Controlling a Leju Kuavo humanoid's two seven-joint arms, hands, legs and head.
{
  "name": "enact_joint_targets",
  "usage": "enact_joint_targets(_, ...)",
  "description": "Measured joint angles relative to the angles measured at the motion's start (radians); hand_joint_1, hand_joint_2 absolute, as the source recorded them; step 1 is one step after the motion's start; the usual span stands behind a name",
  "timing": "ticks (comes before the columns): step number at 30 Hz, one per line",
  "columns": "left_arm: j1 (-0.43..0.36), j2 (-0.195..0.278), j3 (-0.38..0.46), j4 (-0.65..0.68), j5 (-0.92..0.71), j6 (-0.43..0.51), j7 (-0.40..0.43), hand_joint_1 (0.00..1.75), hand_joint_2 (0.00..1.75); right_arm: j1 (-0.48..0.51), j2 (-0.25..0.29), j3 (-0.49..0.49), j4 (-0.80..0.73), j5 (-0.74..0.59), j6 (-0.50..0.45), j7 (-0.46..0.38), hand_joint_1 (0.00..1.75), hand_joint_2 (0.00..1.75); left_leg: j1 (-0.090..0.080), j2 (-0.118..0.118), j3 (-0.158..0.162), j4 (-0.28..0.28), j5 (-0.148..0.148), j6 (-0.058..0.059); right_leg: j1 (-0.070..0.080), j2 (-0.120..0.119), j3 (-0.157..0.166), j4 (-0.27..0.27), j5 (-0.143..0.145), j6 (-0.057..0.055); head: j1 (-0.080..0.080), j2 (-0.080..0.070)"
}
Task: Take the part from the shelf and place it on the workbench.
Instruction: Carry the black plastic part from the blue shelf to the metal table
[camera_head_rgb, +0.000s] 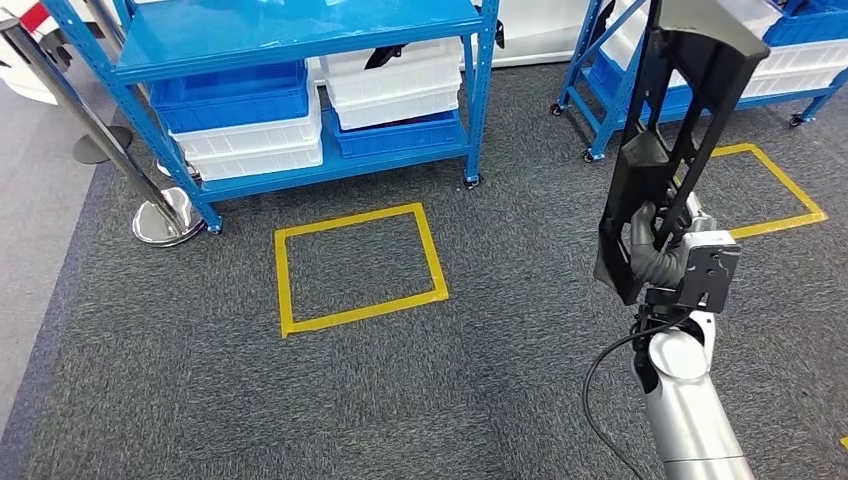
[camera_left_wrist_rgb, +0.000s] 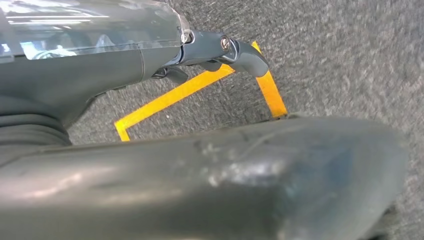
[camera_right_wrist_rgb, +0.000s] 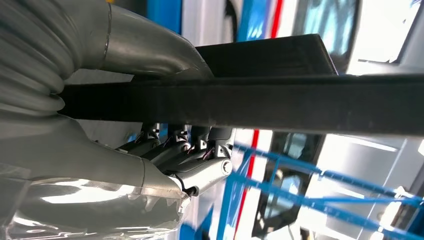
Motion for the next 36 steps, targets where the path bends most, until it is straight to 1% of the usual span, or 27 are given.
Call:
enact_joint_targets(1,0.001,0.000,0.000,0.000,-0.001,0.001,0.000,0.00,0.00,-0.001,-0.016,-0.012,0.006,0.022,0.000,0.014,1.75,1.75,0.000,-0.001,-0.003,0.009,0.008,0.001,0.000,0.007,-0.001,0.002,0.000,0.000,0.000,0.000)
enact_joint_targets(2,0.002,0.000,0.000,0.000,-0.001,0.002,0.001,0.00,0.00,-0.004,-0.034,-0.025,0.013,0.048,0.000,0.029,1.75,1.75,0.000,-0.002,0.012,-0.022,0.035,0.004,0.000,0.015,-0.001,0.003,0.000,0.001,0.000,0.000)
enact_joint_targets(3,0.003,0.000,0.000,0.000,-0.002,0.003,0.001,0.00,0.00,-0.008,-0.054,-0.037,0.022,0.075,0.000,0.044,1.75,1.75,0.000,-0.009,0.042,-0.085,0.072,0.009,0.000,0.022,-0.001,0.004,0.001,0.002,0.000,0.000)
enact_joint_targets(5,0.003,0.001,0.000,0.000,-0.009,0.004,0.002,0.00,0.00,-0.021,-0.099,-0.066,0.047,0.143,-0.007,0.080,1.75,1.75,0.000,-0.046,0.101,-0.215,0.124,0.020,0.000,0.036,-0.005,0.007,0.003,0.009,0.000,0.000)
enact_joint_targets(7,0.003,0.003,-0.001,0.000,-0.022,0.004,0.003,0.00,0.00,-0.037,-0.156,-0.106,0.094,0.248,-0.030,0.122,1.75,1.75,-0.003,-0.071,0.121,-0.267,0.134,0.028,-0.005,0.048,-0.014,0.007,0.009,0.026,0.001,0.000)
enact_joint_targets(9,0.003,0.002,-0.002,0.000,-0.033,0.004,0.002,0.00,0.00,-0.053,-0.221,-0.154,0.160,0.349,-0.047,0.145,1.75,1.75,-0.005,-0.061,0.120,-0.278,0.142,0.038,-0.011,0.055,-0.020,0.004,0.015,0.043,0.001,0.000)
enact_joint_targets(10,0.003,0.002,-0.003,0.000,-0.037,0.004,0.000,0.00,0.00,-0.061,-0.251,-0.178,0.192,0.382,-0.050,0.147,1.75,1.75,-0.005,-0.055,0.121,-0.284,0.147,0.045,-0.012,0.047,-0.023,0.009,0.010,0.049,0.001,0.000)
enact_joint_targets(11,0.003,0.001,-0.004,0.000,-0.039,0.004,-0.001,0.00,0.00,-0.073,-0.277,-0.199,0.222,0.412,-0.055,0.151,1.75,1.75,-0.003,-0.046,0.122,-0.291,0.153,0.052,-0.012,0.034,-0.034,0.030,-0.005,0.054,0.002,0.000)
enact_joint_targets(13,0.003,0.001,-0.006,0.000,-0.044,0.004,-0.005,0.00,0.00,-0.095,-0.321,-0.232,0.278,0.467,-0.072,0.164,1.75,1.75,-0.004,-0.027,0.122,-0.298,0.158,0.060,-0.012,0.006,-0.083,0.133,-0.064,0.061,0.004,0.000)
enact_joint_targets(14,0.003,0.001,-0.006,0.000,-0.046,0.004,-0.007,0.00,0.00,-0.103,-0.341,-0.246,0.303,0.488,-0.078,0.169,1.75,1.75,-0.005,-0.018,0.121,-0.297,0.158,0.062,-0.013,0.001,-0.114,0.200,-0.094,0.065,0.004,0.000)
enact_joint_targets(15,0.003,0.001,-0.006,0.000,-0.049,0.003,-0.008,0.00,0.00,-0.108,-0.357,-0.257,0.325,0.504,-0.081,0.174,1.75,1.75,-0.006,-0.009,0.120,-0.297,0.158,0.062,-0.013,-0.001,-0.136,0.250,-0.110,0.068,0.004,0.000)
enact_joint_targets(16,0.003,0.001,-0.006,0.000,-0.050,0.003,-0.010,0.00,0.00,-0.109,-0.370,-0.268,0.343,0.518,-0.084,0.180,1.75,1.75,-0.006,-0.001,0.120,-0.296,0.157,0.063,-0.014,-0.003,-0.144,0.269,-0.109,0.071,0.004,0.000)
enact_joint_targets(17,0.002,0.000,-0.006,0.000,-0.052,0.003,-0.011,0.00,0.00,-0.110,-0.383,-0.276,0.357,0.538,-0.090,0.191,1.75,1.75,-0.006,0.008,0.120,-0.295,0.156,0.062,-0.014,-0.006,-0.130,0.246,-0.089,0.073,0.004,0.000)
enact_joint_targets(18,0.001,0.000,-0.006,0.000,-0.053,0.002,-0.013,0.00,0.00,-0.111,-0.399,-0.282,0.370,0.571,-0.101,0.209,1.75,1.75,-0.006,0.017,0.120,-0.292,0.153,0.061,-0.015,-0.014,-0.097,0.188,-0.058,0.074,0.004,0.000)
enact_joint_targets(20,-0.001,-0.001,-0.007,0.000,-0.056,0.002,-0.016,0.00,0.00,-0.112,-0.448,-0.295,0.399,0.666,-0.134,0.254,1.75,1.75,-0.011,0.029,0.118,-0.281,0.145,0.054,-0.013,-0.041,-0.027,0.058,-0.016,0.070,0.004,0.000)
enact_joint_targets(21,-0.002,-0.001,-0.007,0.000,-0.059,0.001,-0.017,0.00,0.00,-0.111,-0.480,-0.303,0.418,0.717,-0.149,0.273,1.75,1.75,-0.015,0.033,0.117,-0.276,0.142,0.050,-0.011,-0.049,-0.007,0.021,-0.008,0.065,0.003,0.000)
enact_joint_targets(22,-0.002,0.000,-0.008,0.000,-0.062,0.001,-0.017,0.00,0.00,-0.110,-0.515,-0.313,0.440,0.758,-0.159,0.285,1.75,1.75,-0.018,0.035,0.116,-0.273,0.139,0.046,-0.008,-0.051,-0.003,0.009,-0.010,0.059,0.003,0.000)
enact_joint_targets(24,-0.002,0.000,-0.008,0.000,-0.068,-0.002,-0.017,0.00,0.00,-0.106,-0.578,-0.339,0.481,0.807,-0.166,0.292,1.75,1.75,-0.021,0.040,0.116,-0.271,0.134,0.038,-0.009,-0.038,-0.006,0.012,-0.007,0.047,0.003,0.000)
enact_joint_targets(26,-0.001,0.000,-0.008,0.000,-0.072,-0.004,-0.016,0.00,0.00,-0.100,-0.623,-0.365,0.507,0.830,-0.168,0.289,1.75,1.75,-0.018,0.032,0.108,-0.244,0.109,0.027,-0.013,-0.027,-0.007,0.010,-0.005,0.035,0.002,0.000)
enact_joint_targets(27,-0.001,0.000,-0.008,0.000,-0.072,-0.004,-0.015,0.00,0.00,-0.097,-0.636,-0.376,0.514,0.839,-0.170,0.288,1.75,1.75,-0.016,0.023,0.093,-0.206,0.083,0.023,-0.015,-0.021,-0.007,0.009,-0.004,0.030,0.002,0.000)
enact_joint_targets(29,-0.001,0.000,-0.008,0.000,-0.073,-0.004,-0.015,0.00,0.00,-0.087,-0.648,-0.391,0.523,0.850,-0.175,0.287,1.75,1.75,-0.012,0.007,0.042,-0.082,0.018,0.019,-0.012,-0.007,-0.009,0.009,-0.003,0.023,0.002,0.000)
enact_joint_targets(30,-0.001,0.000,-0.008,0.000,-0.073,-0.004,-0.016,0.00,0.00,-0.080,-0.648,-0.396,0.527,0.855,-0.178,0.287,1.75,1.75,-0.011,0.004,0.017,-0.026,-0.002,0.020,-0.010,0.002,-0.009,0.009,-0.003,0.021,0.002,0.000)
enact_joint_targets(31,-0.001,0.000,-0.008,0.000,-0.073,-0.004,-0.016,0.00,0.00,-0.071,-0.649,-0.402,0.529,0.861,-0.181,0.287,1.75,1.75,-0.011,0.001,0.005,0.003,-0.005,0.022,-0.008,0.011,-0.009,0.010,-0.002,0.021,0.002,0.000)
enact_joint_targets(32,-0.001,-0.001,-0.008,0.000,-0.073,-0.004,-0.016,0.00,0.00,-0.062,-0.648,-0.406,0.530,0.869,-0.186,0.287,1.75,1.75,-0.012,-0.001,0.009,-0.005,0.012,0.026,-0.006,0.020,-0.009,0.010,-0.002,0.021,0.002,0.000)
enact_joint_targets(33,-0.001,-0.001,-0.008,0.000,-0.073,-0.004,-0.016,0.00,0.00,-0.053,-0.648,-0.411,0.530,0.878,-0.194,0.287,1.75,1.75,-0.014,-0.006,0.031,-0.051,0.044,0.033,-0.003,0.029,-0.009,0.011,-0.002,0.020,0.002,0.000)
enact_joint_targets(35,-0.003,0.002,-0.008,0.000,-0.073,-0.004,-0.016,0.00,0.00,-0.042,-0.645,-0.417,0.529,0.902,-0.216,0.291,1.75,1.75,-0.018,-0.034,0.093,-0.185,0.106,0.056,-0.002,0.046,-0.009,0.011,0.000,0.022,0.003,0.000)
enact_joint_targets(36,-0.004,0.003,-0.008,0.000,-0.073,-0.003,-0.016,0.00,0.00,-0.041,-0.641,-0.418,0.529,0.916,-0.227,0.296,1.75,1.75,-0.021,-0.047,0.116,-0.235,0.121,0.064,-0.004,0.054,-0.010,0.011,0.002,0.025,0.003,0.000)
